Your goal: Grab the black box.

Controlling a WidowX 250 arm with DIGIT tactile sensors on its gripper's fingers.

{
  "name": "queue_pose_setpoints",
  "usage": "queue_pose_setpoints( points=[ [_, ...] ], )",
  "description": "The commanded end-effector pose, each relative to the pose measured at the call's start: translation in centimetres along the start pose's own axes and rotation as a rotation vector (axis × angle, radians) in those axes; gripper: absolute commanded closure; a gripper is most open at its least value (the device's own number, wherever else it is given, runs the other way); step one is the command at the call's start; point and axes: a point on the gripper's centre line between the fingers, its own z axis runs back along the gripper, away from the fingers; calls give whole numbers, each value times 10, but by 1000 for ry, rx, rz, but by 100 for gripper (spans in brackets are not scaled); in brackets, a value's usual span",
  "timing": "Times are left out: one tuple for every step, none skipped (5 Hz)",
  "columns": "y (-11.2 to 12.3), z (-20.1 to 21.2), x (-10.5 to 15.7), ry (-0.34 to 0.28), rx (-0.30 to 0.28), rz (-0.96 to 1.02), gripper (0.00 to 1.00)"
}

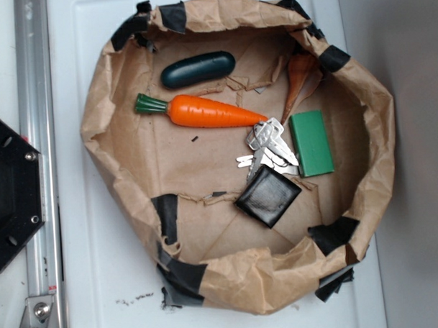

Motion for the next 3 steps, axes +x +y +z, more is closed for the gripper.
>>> queue_pose_setpoints(
  points=[
    [0, 0, 0, 0, 0, 0, 0],
    [-8, -17, 48, -38, 35, 88, 0],
    [-14, -32, 90, -73, 24, 208, 0]
  ],
)
